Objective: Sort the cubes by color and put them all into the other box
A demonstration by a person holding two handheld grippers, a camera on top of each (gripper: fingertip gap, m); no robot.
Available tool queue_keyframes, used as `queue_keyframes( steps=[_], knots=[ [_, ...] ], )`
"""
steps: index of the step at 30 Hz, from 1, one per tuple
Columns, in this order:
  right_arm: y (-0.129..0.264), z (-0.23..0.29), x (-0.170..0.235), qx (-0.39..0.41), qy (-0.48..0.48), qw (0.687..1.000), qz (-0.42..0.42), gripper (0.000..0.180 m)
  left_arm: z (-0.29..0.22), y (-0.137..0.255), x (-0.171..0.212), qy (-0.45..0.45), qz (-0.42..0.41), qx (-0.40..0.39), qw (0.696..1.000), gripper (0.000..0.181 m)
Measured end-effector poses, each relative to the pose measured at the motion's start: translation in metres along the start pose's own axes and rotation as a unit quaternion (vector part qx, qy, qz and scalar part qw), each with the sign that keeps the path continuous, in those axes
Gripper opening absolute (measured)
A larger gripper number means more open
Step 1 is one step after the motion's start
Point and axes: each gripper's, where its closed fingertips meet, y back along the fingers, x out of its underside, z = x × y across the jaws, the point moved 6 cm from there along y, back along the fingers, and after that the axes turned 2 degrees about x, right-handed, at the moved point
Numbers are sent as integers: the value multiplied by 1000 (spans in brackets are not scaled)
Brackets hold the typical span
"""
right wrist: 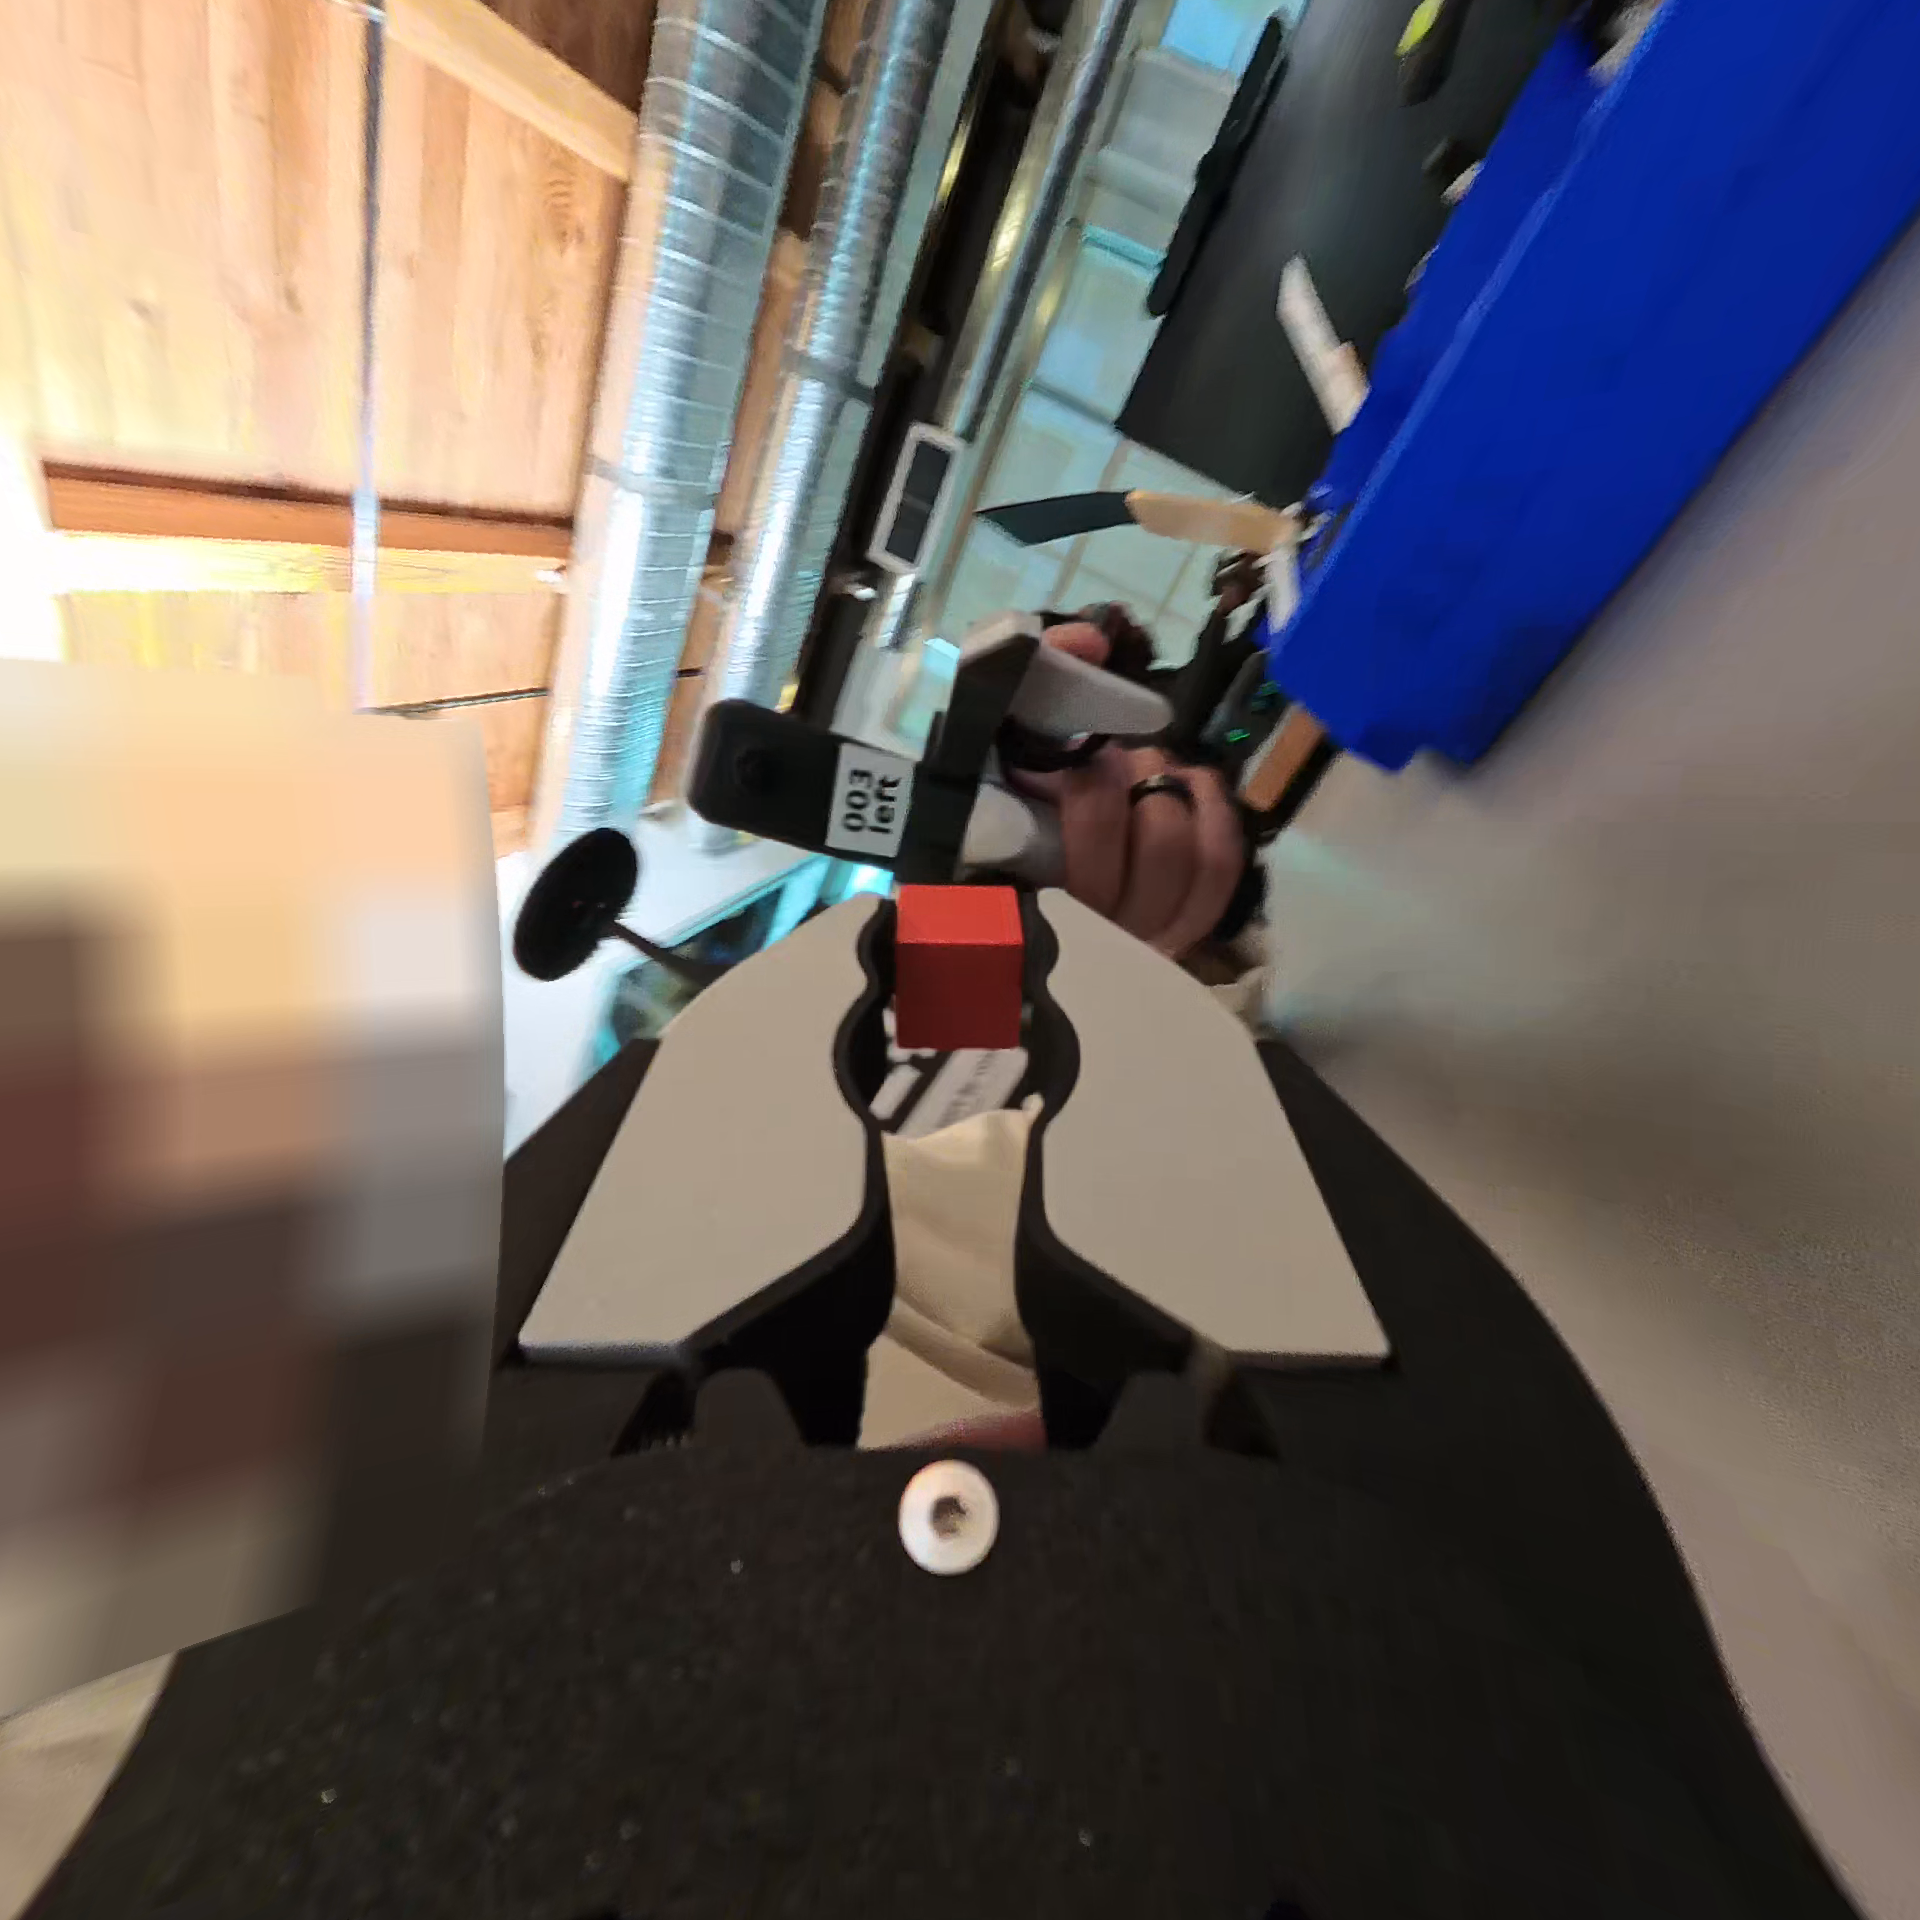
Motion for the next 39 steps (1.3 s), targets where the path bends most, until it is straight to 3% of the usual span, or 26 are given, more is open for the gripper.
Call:
queue_keyframes(
  steps=[2,4,7,9,13,16,19,21,23,31,33,36,38,39],
  knots=[
    [20,3,0,66,65,996,-11,23,2,13,10,54,2,-47,997,57],
    [39,6,-2,171,160,972,-22,22,-2,22,31,92,17,-91,991,55],
    [63,11,-3,336,304,891,-24,23,-15,29,63,104,47,-129,985,48],
    [69,19,-2,384,356,851,-24,23,-27,28,73,130,75,-97,984,48],
    [78,56,-12,406,412,815,-31,23,-34,29,61,161,50,-50,984,47],
    [134,92,-55,556,439,705,-29,22,-33,32,65,133,65,-69,987,46],
    [215,85,-100,700,340,623,77,23,-34,31,68,129,74,-64,987,45],
    [264,60,-122,747,218,615,128,23,-35,28,67,129,69,-53,988,45],
    [289,39,-134,767,158,600,163,23,-34,27,69,133,74,-50,987,45],
    [311,6,-140,801,87,561,189,23,-34,30,77,122,98,-63,986,45],
    [312,12,-138,809,100,547,190,31,-35,30,77,128,97,-59,985,45],
    [295,45,-136,802,167,559,132,39,-32,32,77,127,97,-69,985,45],
    [260,77,-130,761,276,585,49,38,-27,33,76,130,92,-81,984,44],
    [234,91,-120,714,336,614,1,37,-26,34,76,135,90,-85,983,44]
  ],
)
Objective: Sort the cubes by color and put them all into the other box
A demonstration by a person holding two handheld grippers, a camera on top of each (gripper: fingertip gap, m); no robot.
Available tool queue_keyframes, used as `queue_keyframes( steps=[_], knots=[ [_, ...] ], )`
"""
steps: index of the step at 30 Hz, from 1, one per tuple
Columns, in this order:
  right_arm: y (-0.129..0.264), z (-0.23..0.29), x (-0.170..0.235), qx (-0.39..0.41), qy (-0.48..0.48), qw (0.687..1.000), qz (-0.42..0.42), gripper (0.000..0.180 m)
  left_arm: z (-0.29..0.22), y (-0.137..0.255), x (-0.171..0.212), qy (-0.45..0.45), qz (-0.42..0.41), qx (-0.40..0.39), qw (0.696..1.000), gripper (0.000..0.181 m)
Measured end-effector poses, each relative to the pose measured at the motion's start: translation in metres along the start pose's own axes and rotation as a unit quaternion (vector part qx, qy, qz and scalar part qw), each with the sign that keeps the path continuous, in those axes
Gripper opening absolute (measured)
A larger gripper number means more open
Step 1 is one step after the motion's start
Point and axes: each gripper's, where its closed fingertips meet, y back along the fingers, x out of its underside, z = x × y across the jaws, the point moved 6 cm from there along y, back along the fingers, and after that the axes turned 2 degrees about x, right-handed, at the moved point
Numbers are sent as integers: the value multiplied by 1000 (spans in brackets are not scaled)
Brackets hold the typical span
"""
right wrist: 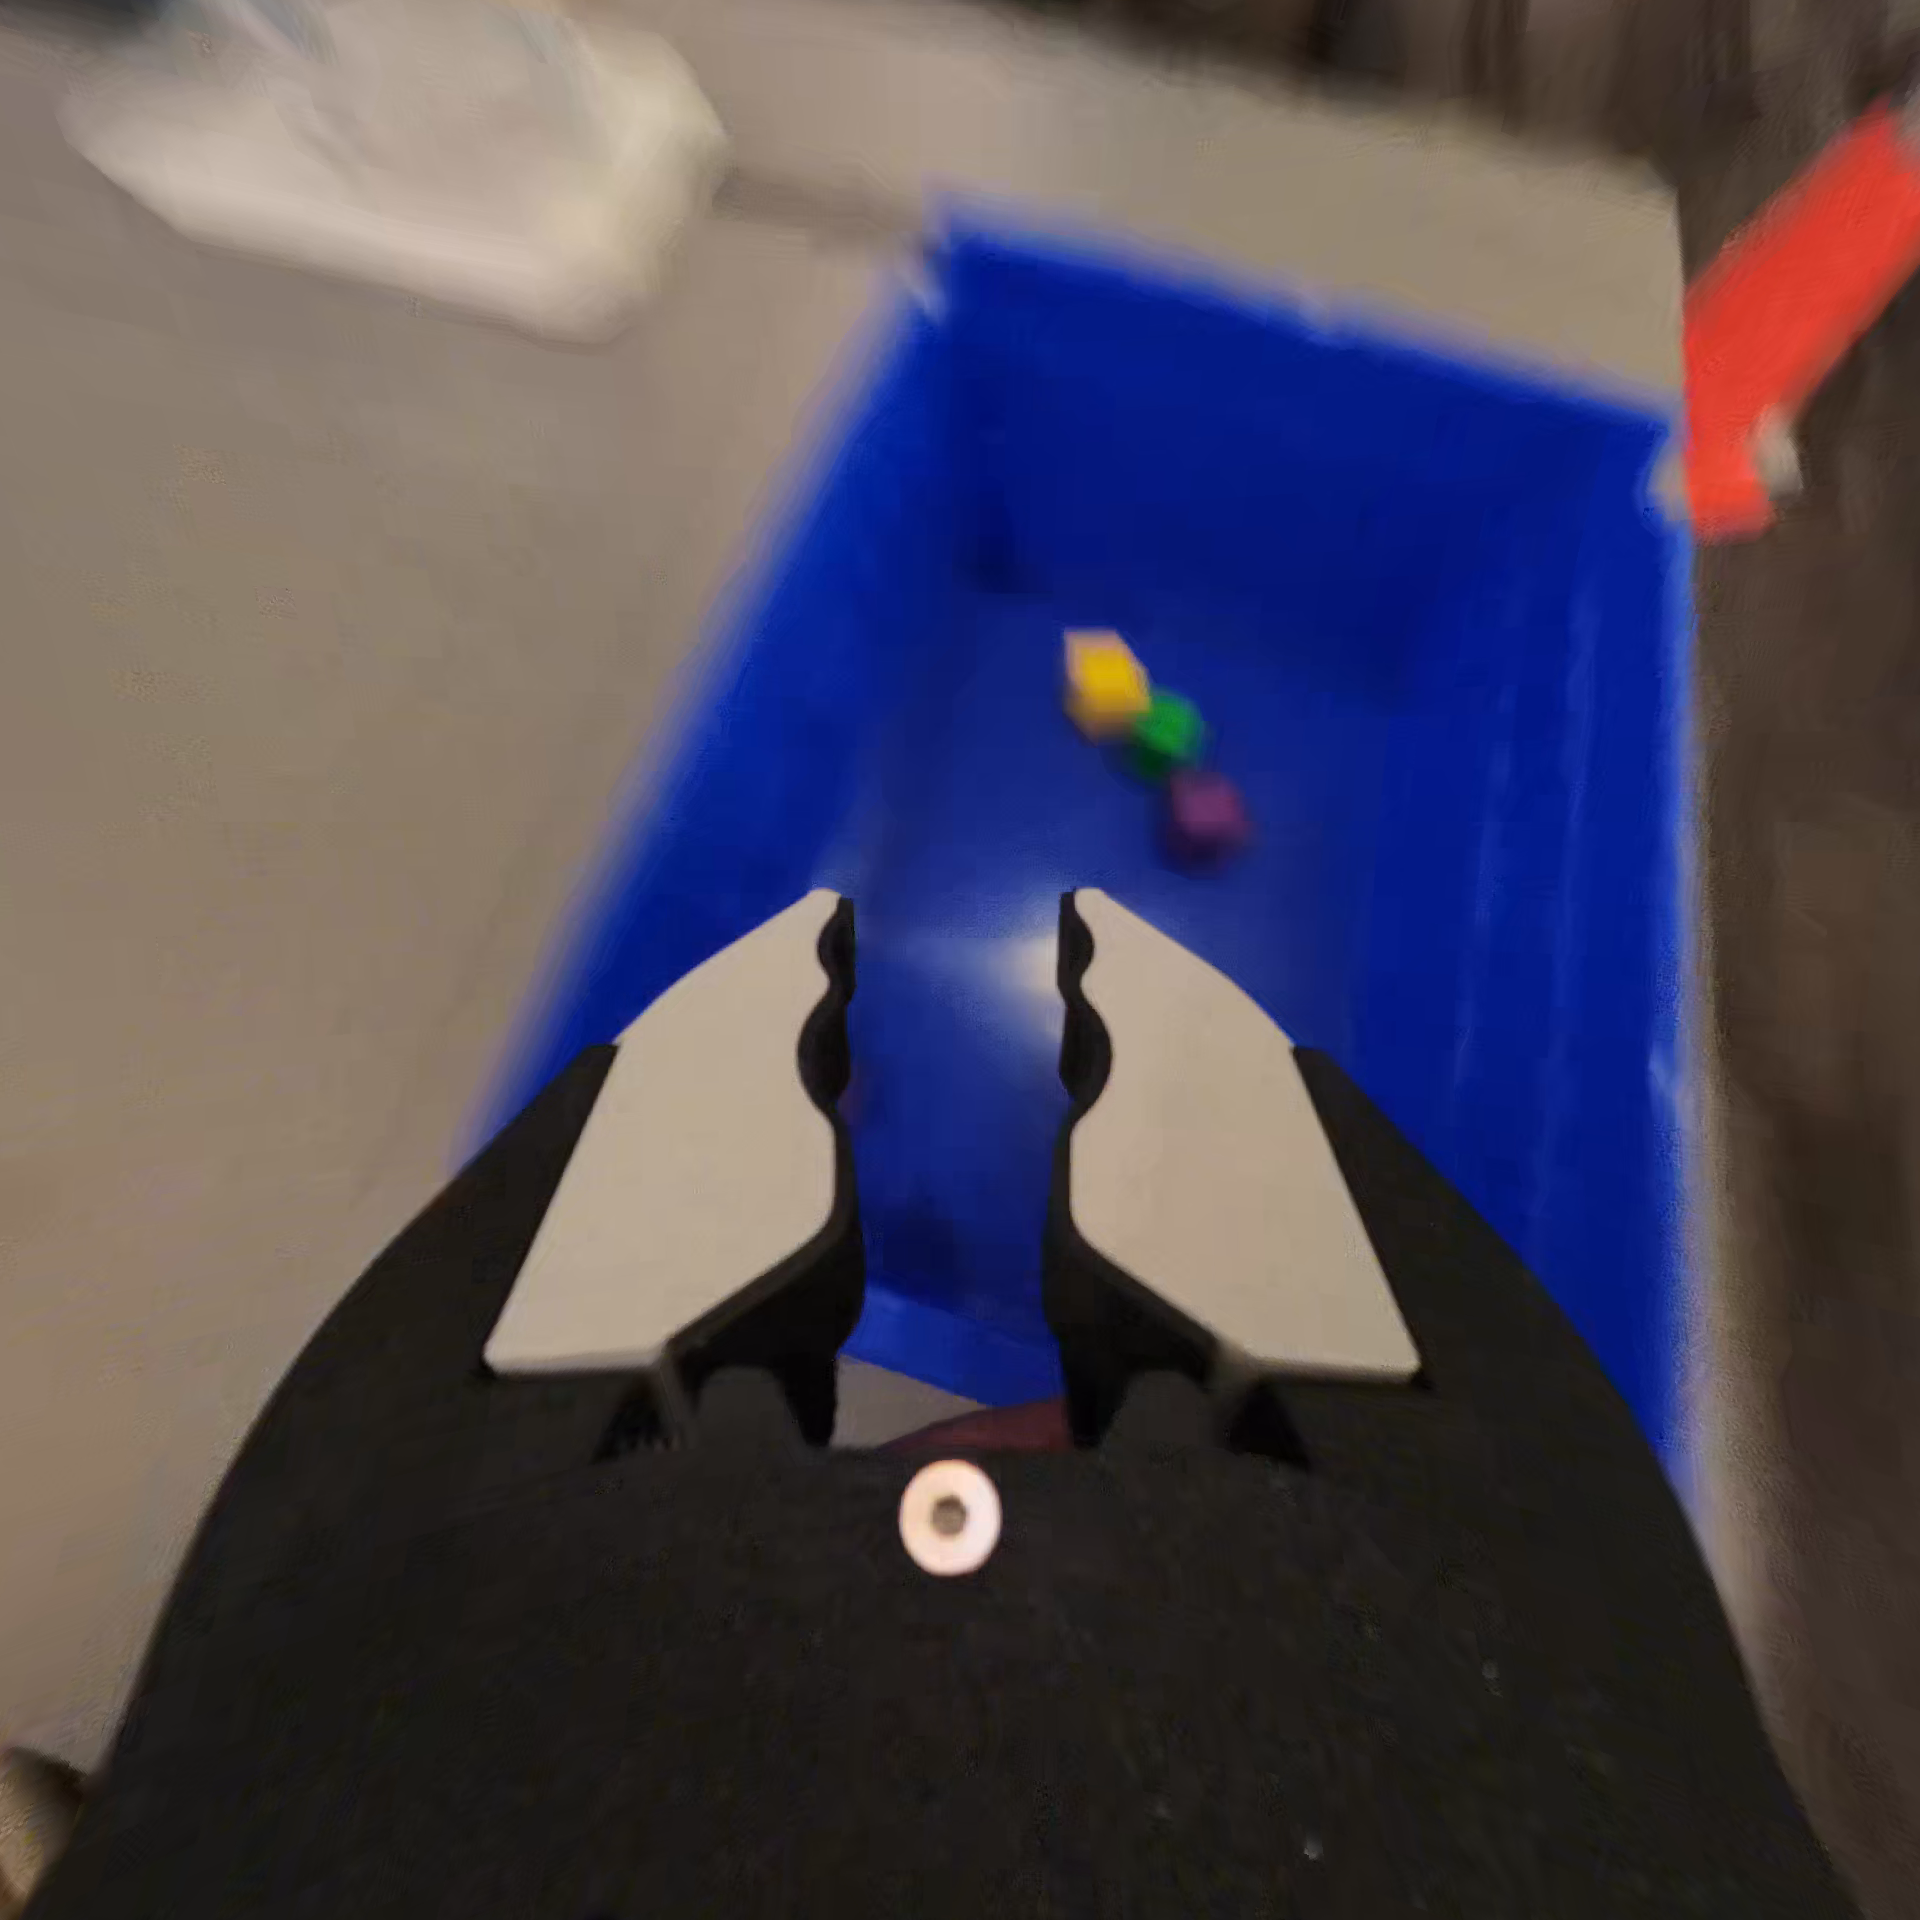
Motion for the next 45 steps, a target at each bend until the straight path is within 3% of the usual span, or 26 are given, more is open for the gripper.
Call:
queue_keyframes(
  steps=[2,4,6,9,15,19,21,27,32,33,34,37,40,45],
  knots=[
    [28,65,-6,-127,-36,976,-172,36,4,0,1,6,4,-11,1000,44],
    [41,132,11,-252,-87,923,-278,33,11,0,2,0,11,-35,999,44],
    [30,182,37,-293,-80,918,-255,35,16,1,1,-1,16,-48,999,44],
    [17,217,51,-322,-48,919,-222,34,18,5,-2,13,13,-48,999,45],
    [7,221,57,-342,-54,921,-177,34,40,36,-20,44,27,-103,993,45],
    [8,218,56,-337,-44,924,-173,34,113,91,-46,54,25,-262,963,46],
    [7,216,56,-324,-27,930,-169,34,157,106,-45,97,64,-300,947,48],
    [9,212,58,-306,4,939,-158,34,265,86,7,217,211,-341,890,54],
    [14,205,57,-298,3,941,-162,33,283,58,51,280,316,-316,850,58],
    [15,203,57,-296,1,941,-163,33,283,57,53,277,329,-315,846,47],
    [16,201,57,-295,-2,941,-163,33,283,57,52,267,333,-320,846,22],
    [17,199,57,-298,-9,941,-163,32,282,59,52,249,360,-325,838,22],
    [18,199,55,-299,-10,940,-165,32,277,68,39,229,325,-333,855,22],
    [19,199,52,-294,-7,940,-173,30,223,95,-36,108,77,-308,942,21]
  ],
)
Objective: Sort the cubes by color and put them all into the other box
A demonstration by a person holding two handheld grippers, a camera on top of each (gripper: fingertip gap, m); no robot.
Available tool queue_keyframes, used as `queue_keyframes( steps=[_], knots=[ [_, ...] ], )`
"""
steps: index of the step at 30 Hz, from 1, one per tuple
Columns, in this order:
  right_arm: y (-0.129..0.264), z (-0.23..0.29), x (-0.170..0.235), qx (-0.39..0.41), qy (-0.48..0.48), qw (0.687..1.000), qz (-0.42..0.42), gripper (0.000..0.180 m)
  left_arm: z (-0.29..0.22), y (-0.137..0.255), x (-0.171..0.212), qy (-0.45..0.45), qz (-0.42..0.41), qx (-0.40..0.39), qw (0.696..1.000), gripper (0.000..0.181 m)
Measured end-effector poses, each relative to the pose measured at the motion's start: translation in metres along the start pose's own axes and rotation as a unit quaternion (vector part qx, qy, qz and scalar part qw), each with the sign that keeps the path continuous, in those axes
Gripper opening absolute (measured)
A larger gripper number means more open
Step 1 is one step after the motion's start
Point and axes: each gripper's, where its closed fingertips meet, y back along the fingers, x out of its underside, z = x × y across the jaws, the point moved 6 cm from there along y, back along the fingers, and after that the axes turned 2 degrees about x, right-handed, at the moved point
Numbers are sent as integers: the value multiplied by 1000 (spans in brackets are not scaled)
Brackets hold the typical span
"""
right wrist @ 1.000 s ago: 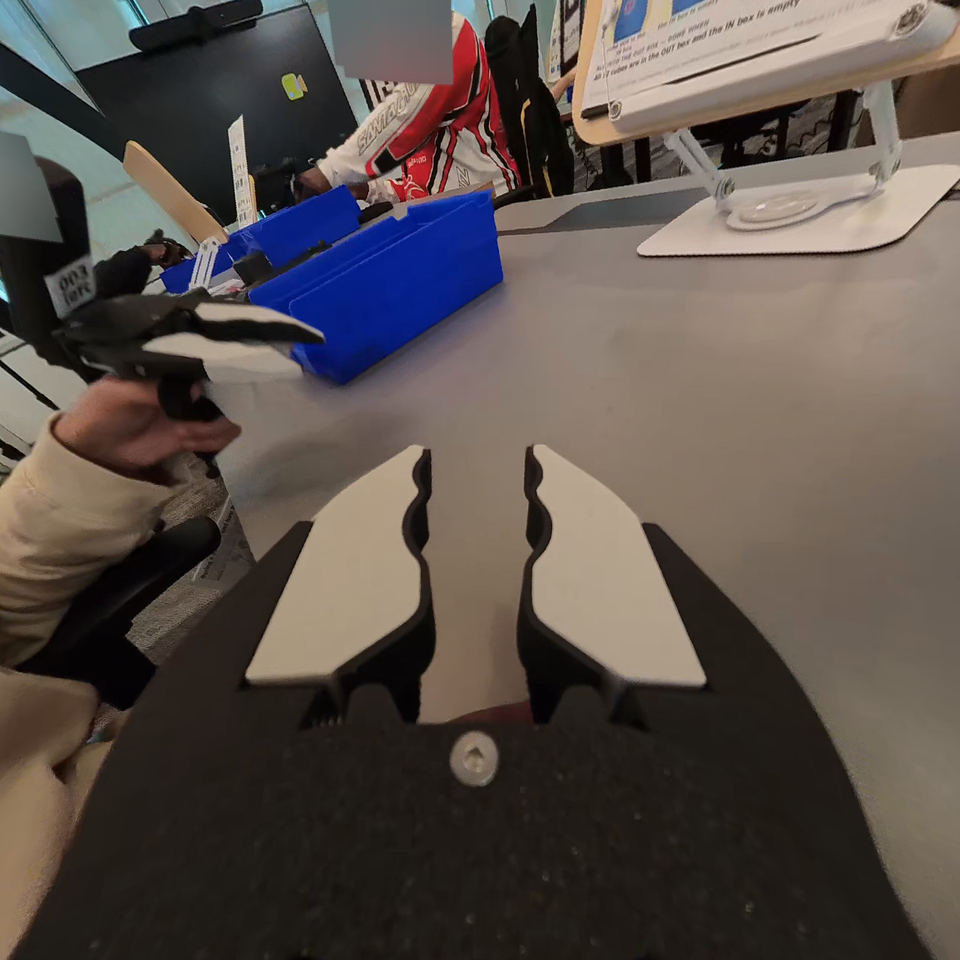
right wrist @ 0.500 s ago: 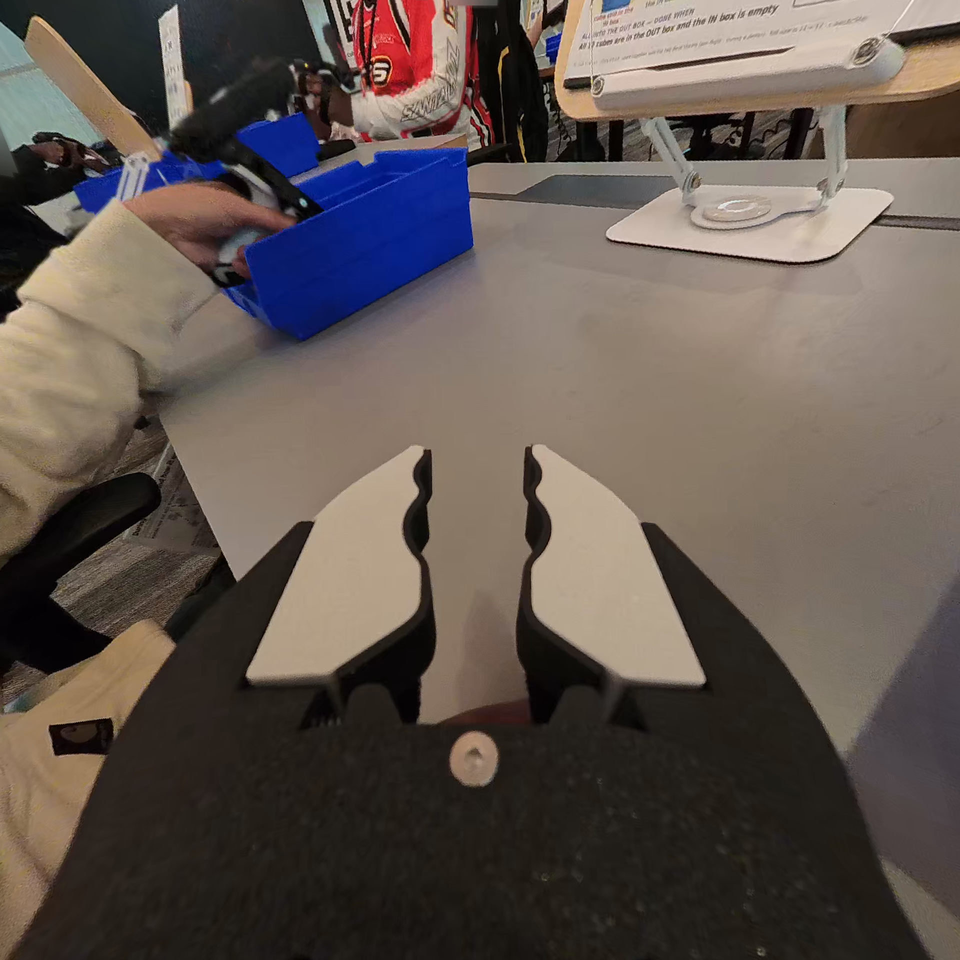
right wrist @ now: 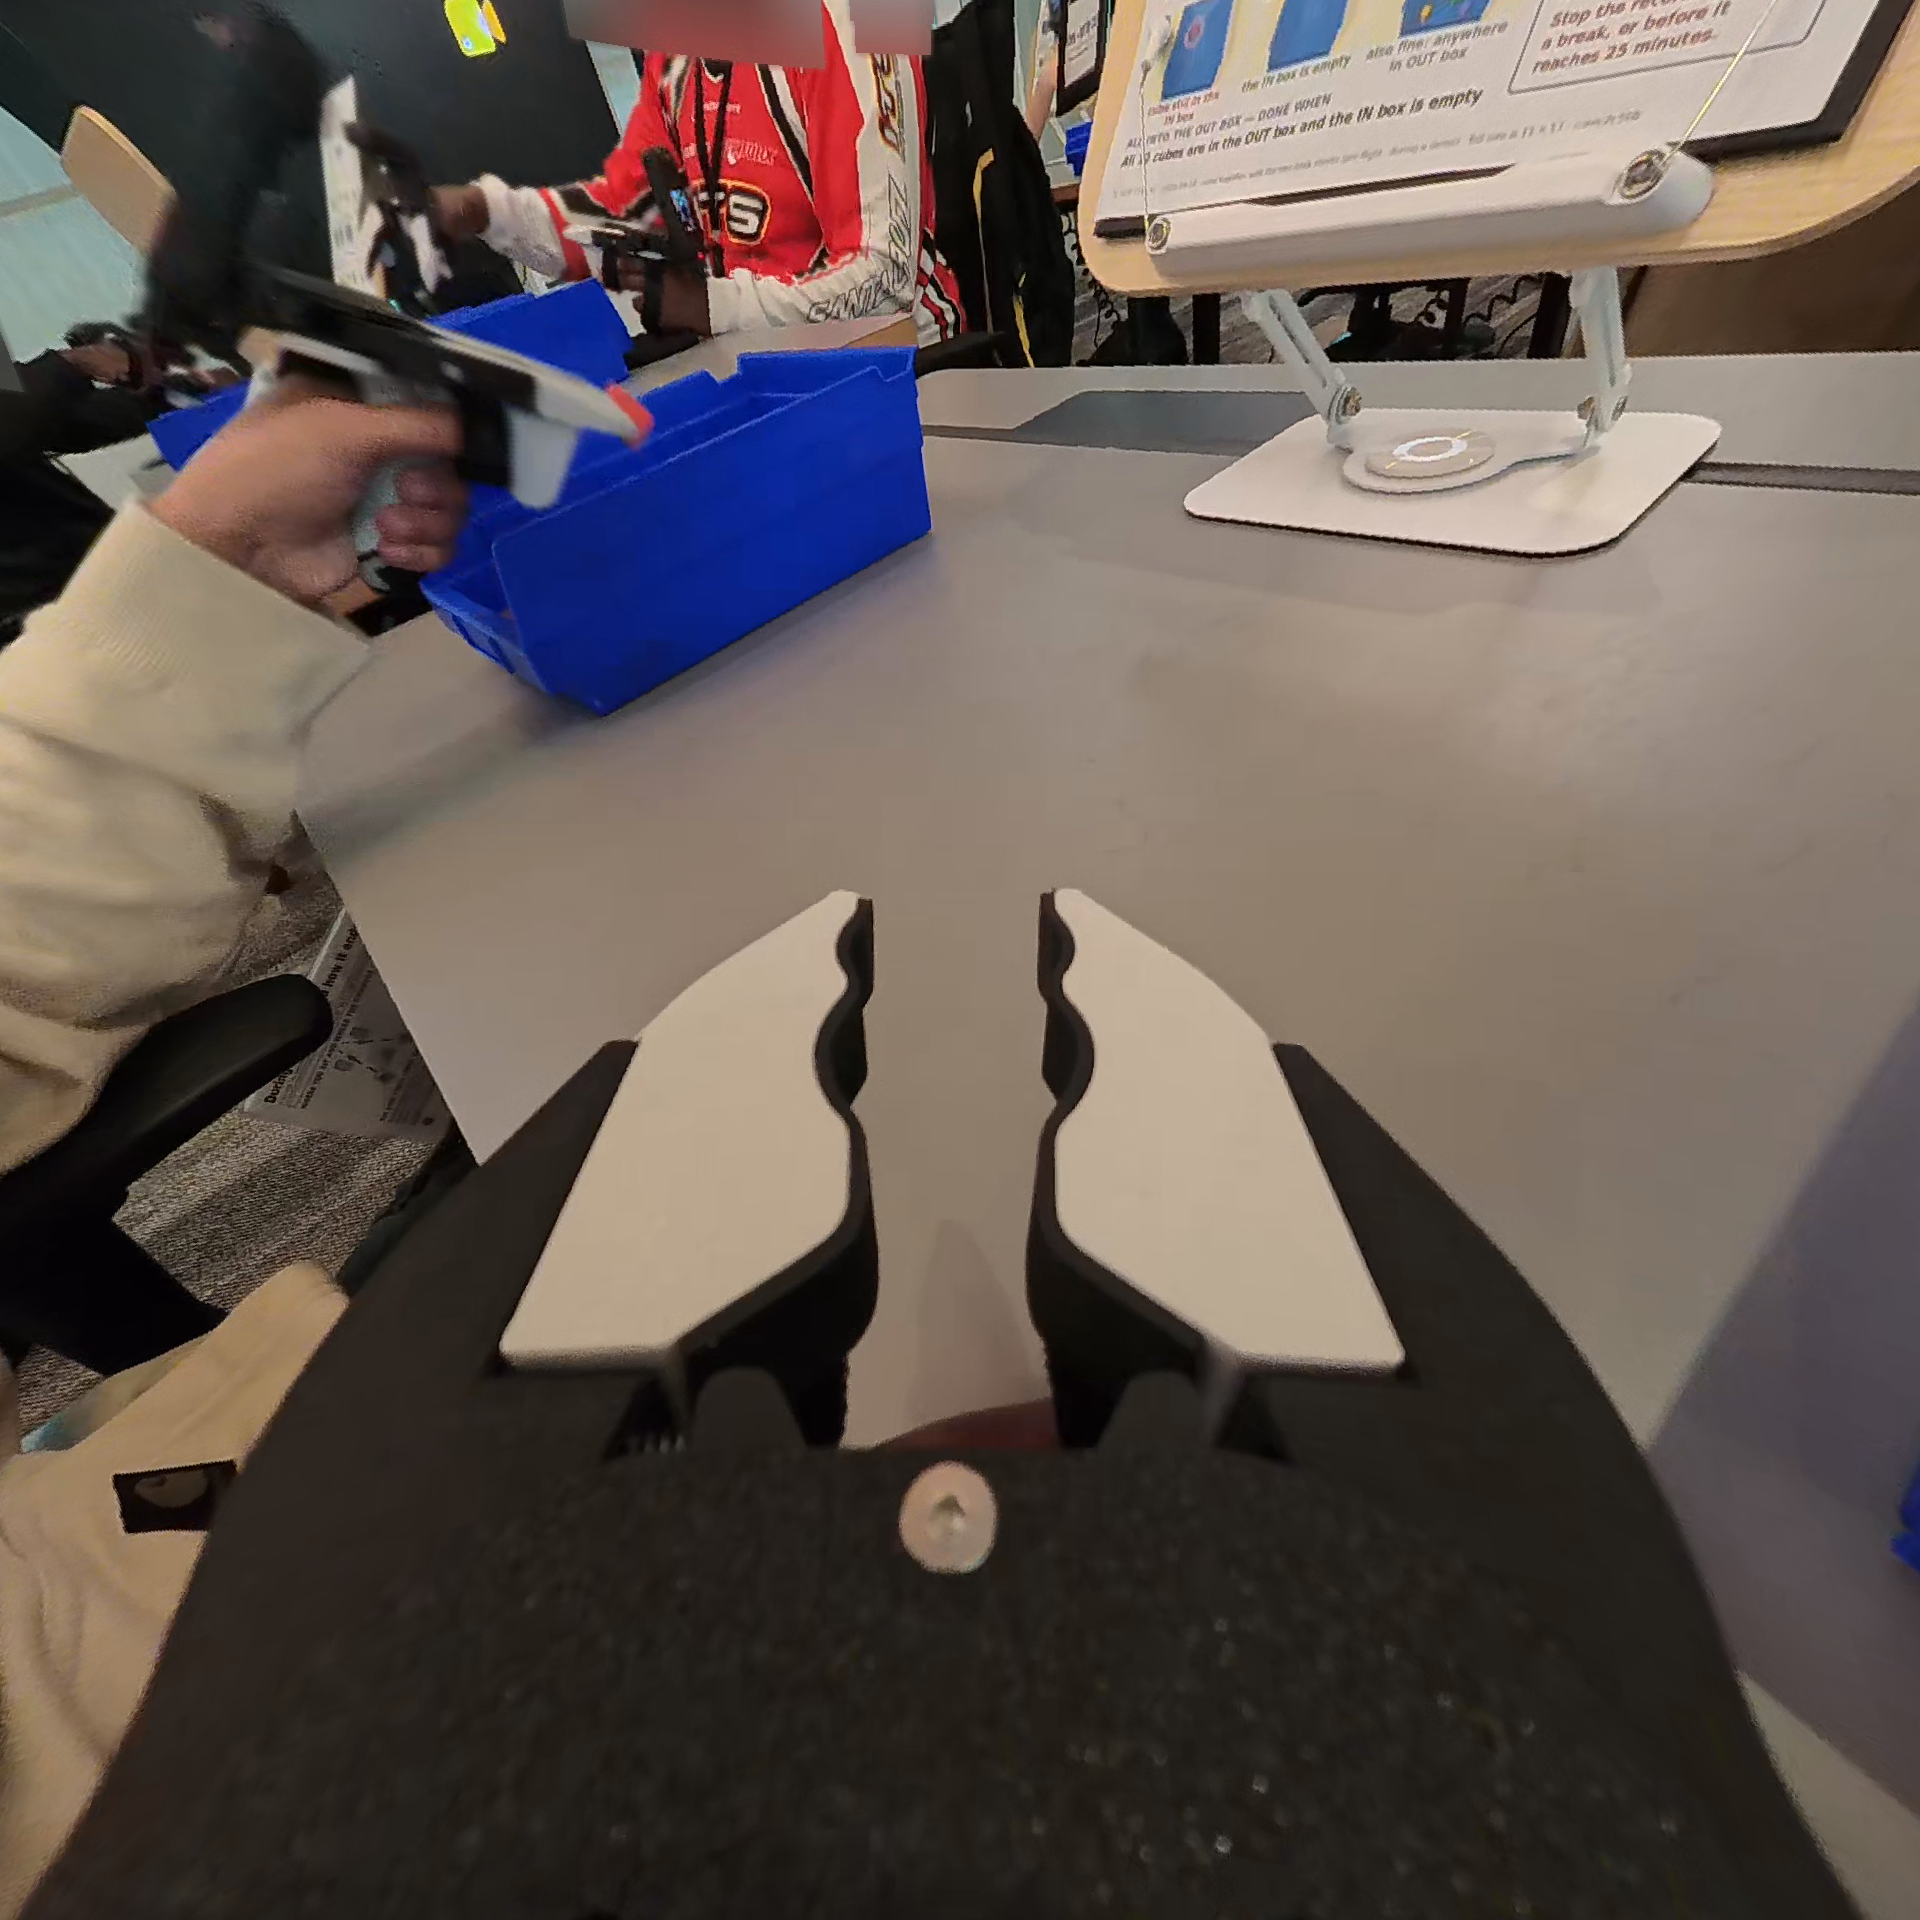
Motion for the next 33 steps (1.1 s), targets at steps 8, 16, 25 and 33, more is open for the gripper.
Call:
queue_keyframes(
  steps=[8,16,25,33],
  knots=[
    [-10,-2,7,-2,-9,1000,5,27,-89,78,0,-68,-229,82,968,21],
    [-29,10,12,-88,-105,990,19,27,-142,52,13,-80,-208,250,942,21],
    [-80,54,-37,-487,-482,728,20,41,-246,38,-13,-206,-265,484,808,21],
    [-99,43,-33,-471,-493,731,16,22,-279,21,-8,-255,-190,481,817,27]
  ],
)
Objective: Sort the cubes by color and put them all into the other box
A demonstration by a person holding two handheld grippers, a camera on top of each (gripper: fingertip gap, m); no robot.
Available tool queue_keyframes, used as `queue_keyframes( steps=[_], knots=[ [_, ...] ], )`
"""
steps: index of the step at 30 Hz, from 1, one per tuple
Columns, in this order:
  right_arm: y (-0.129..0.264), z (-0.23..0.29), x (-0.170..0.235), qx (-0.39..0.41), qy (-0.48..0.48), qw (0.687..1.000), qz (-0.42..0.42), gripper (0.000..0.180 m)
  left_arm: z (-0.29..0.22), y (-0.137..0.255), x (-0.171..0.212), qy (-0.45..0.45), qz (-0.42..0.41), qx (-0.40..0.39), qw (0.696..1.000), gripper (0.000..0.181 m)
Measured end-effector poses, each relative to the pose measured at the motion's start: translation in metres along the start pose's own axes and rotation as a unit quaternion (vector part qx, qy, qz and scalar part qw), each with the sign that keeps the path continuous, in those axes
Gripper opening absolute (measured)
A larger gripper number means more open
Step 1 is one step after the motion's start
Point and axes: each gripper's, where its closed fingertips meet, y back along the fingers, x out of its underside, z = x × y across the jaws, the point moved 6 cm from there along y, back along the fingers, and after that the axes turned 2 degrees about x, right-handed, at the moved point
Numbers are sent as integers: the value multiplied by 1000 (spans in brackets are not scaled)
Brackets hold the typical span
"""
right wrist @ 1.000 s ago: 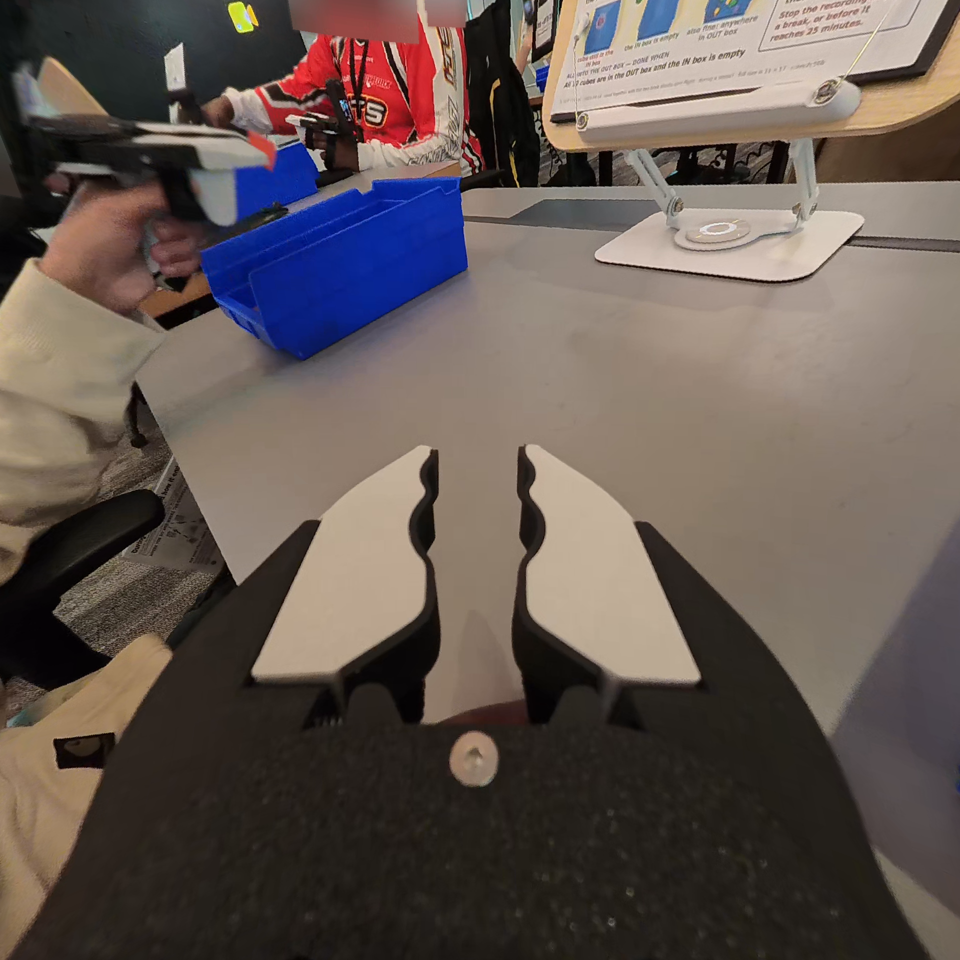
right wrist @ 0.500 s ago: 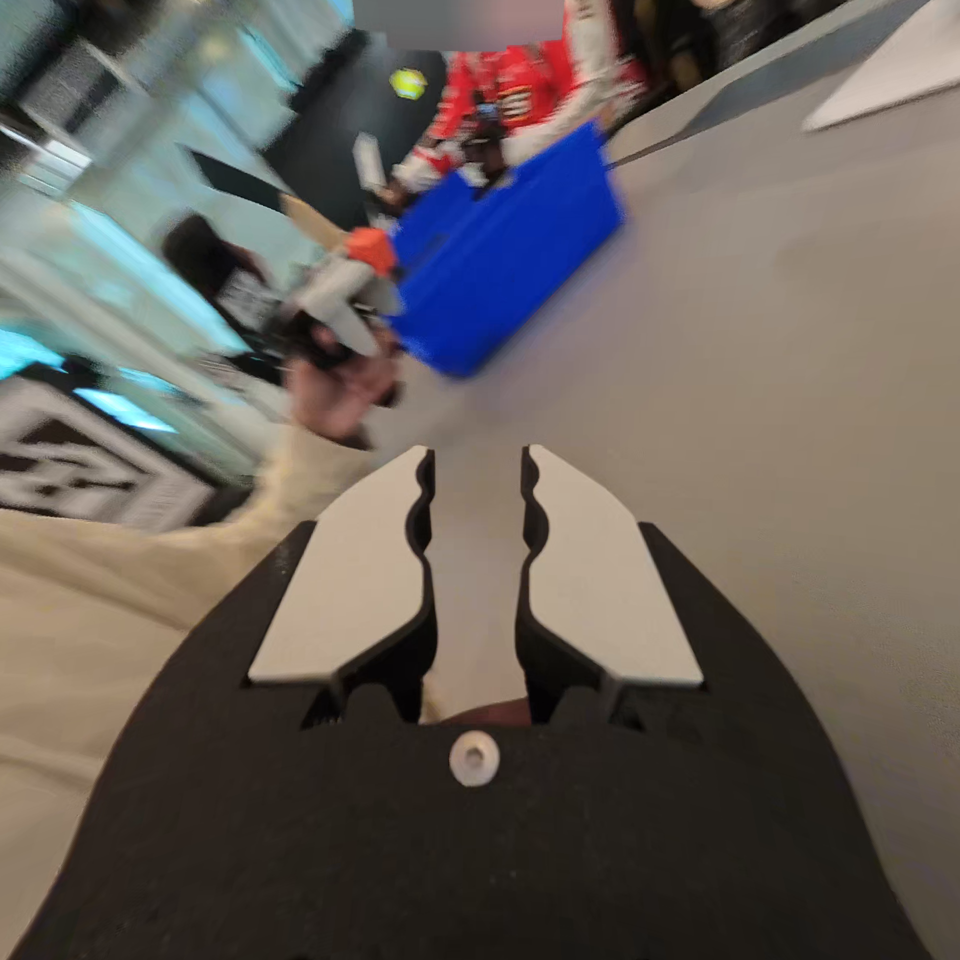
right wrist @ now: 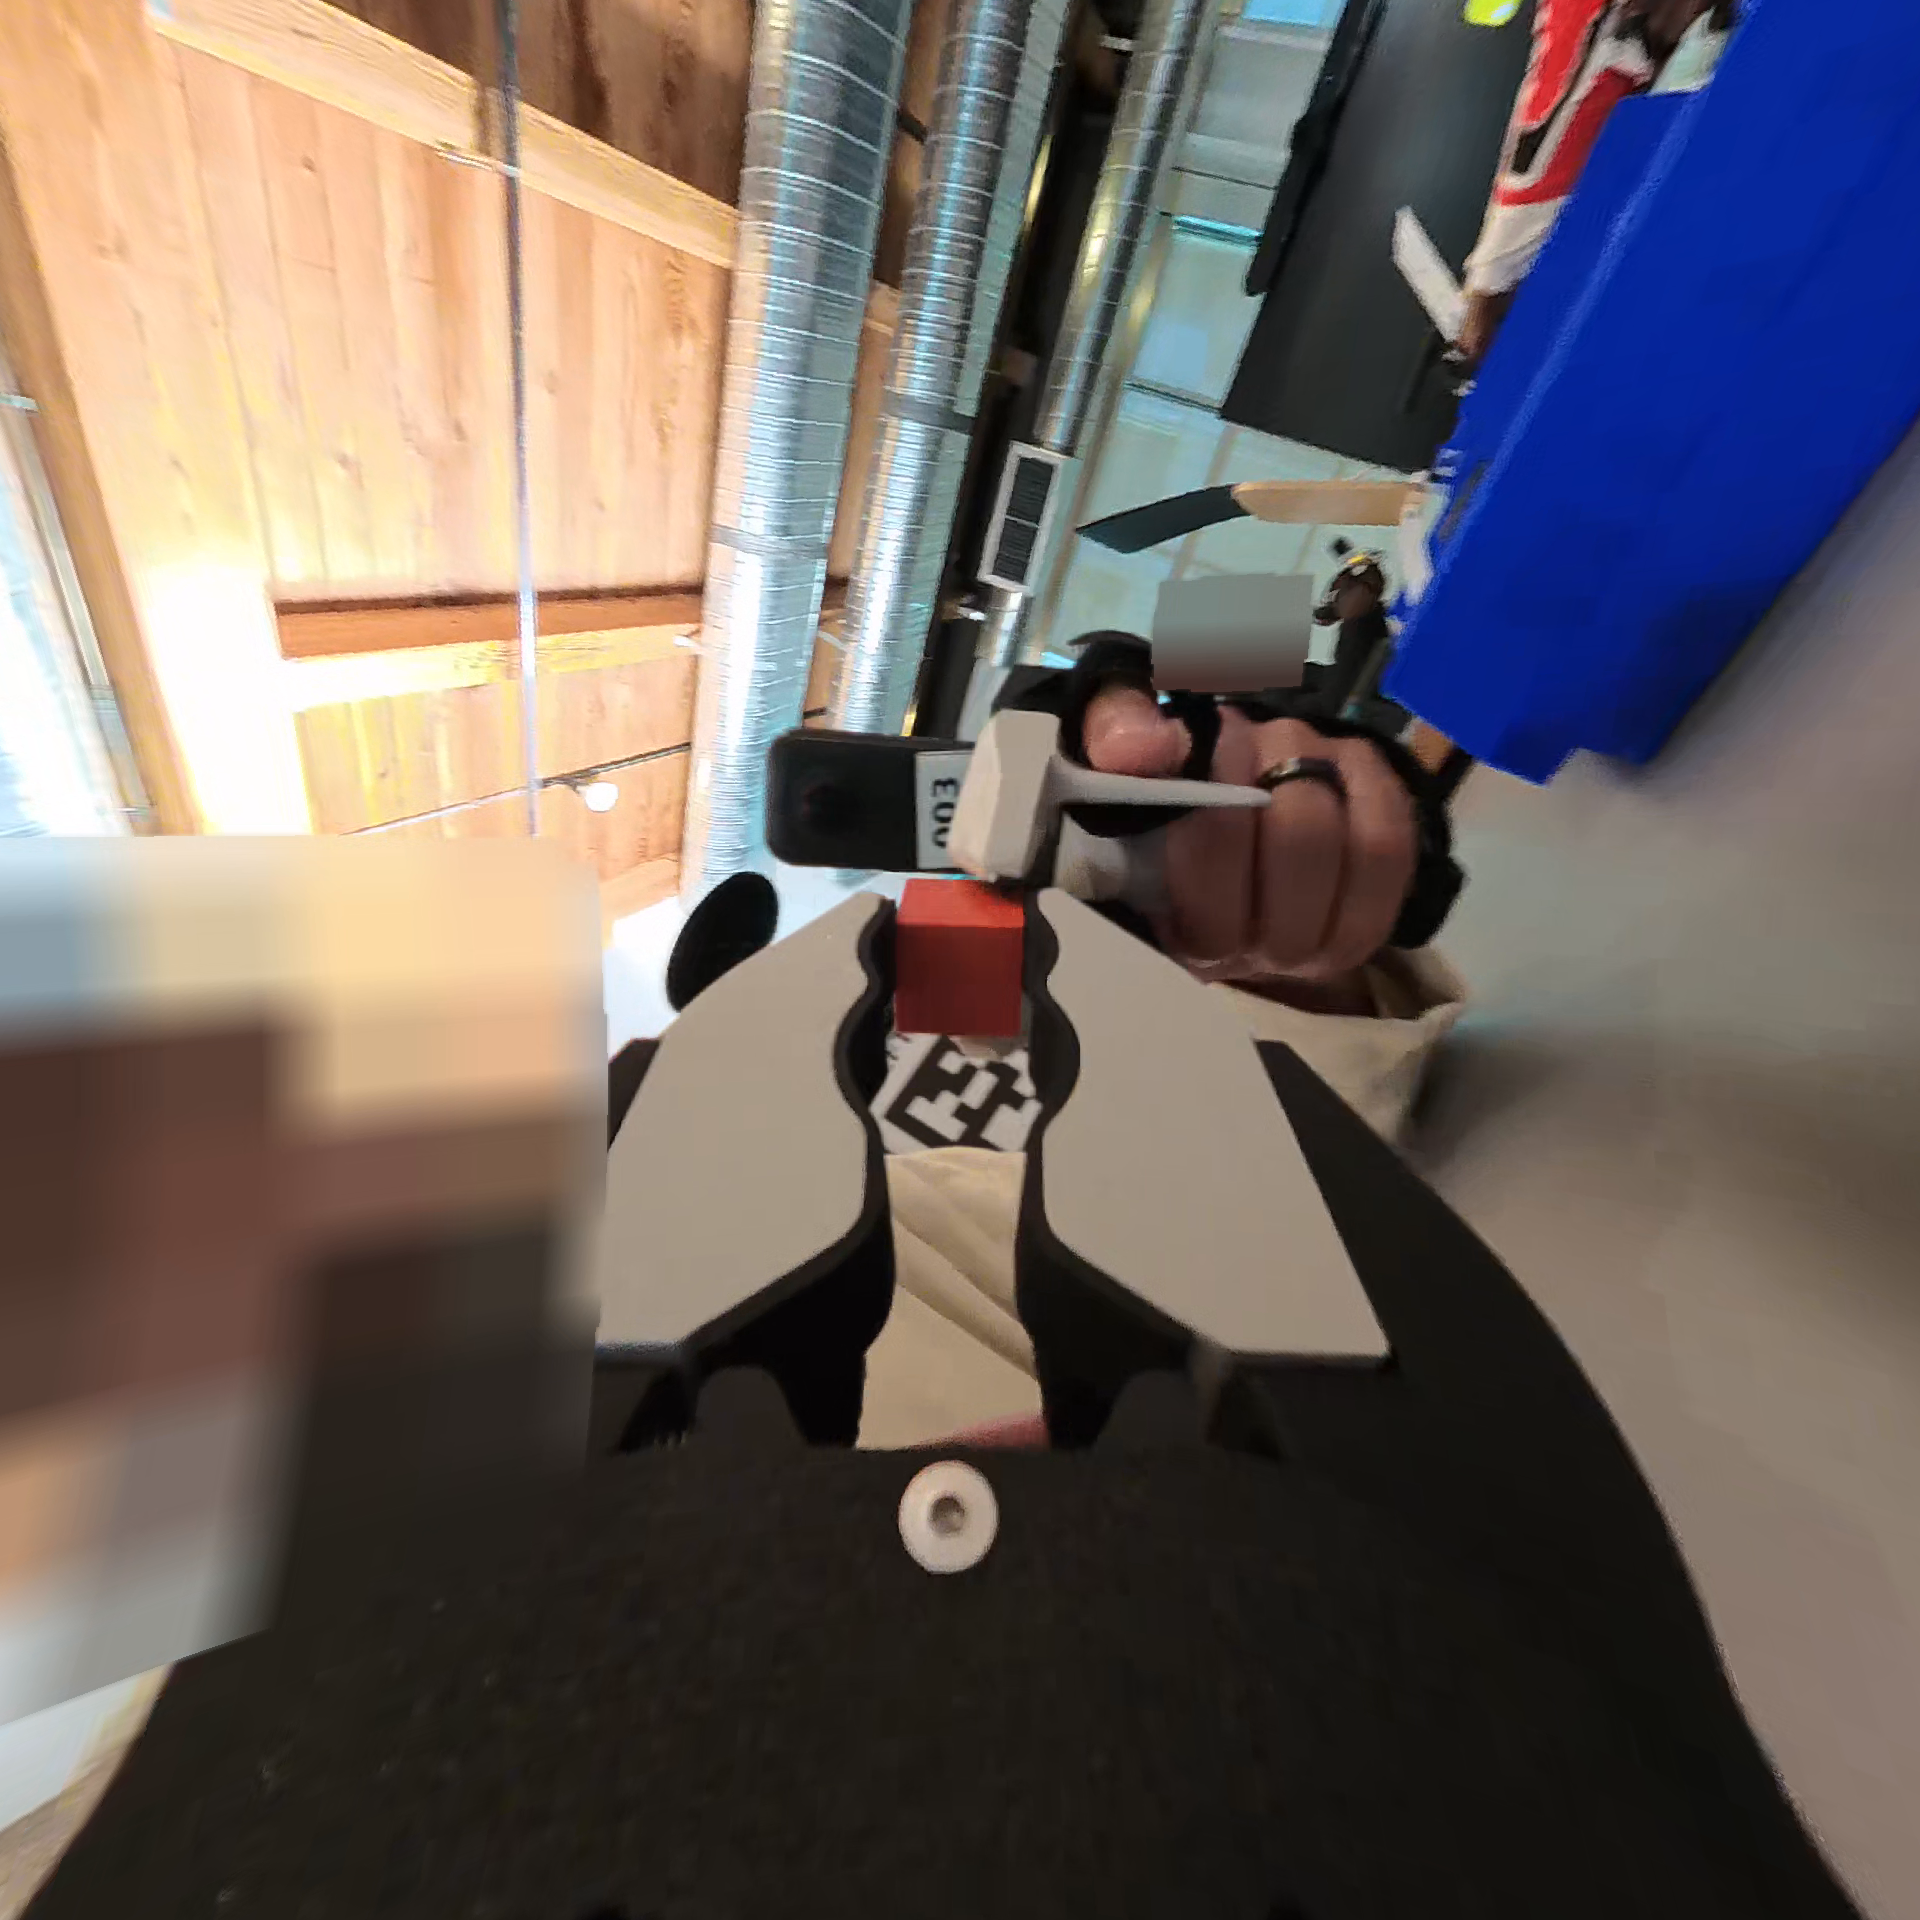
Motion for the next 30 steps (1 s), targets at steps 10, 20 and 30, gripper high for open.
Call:
queue_keyframes(
  steps=[10,20,30],
  knots=[
    [74,26,-2,396,400,824,-62,23,18,63,45,197,105,-283,933,54],
    [133,45,33,552,492,663,-113,22,-5,103,93,232,151,-378,883,48],
    [224,127,-95,710,464,524,-70,23,-9,86,92,205,171,-347,899,47]
  ],
)
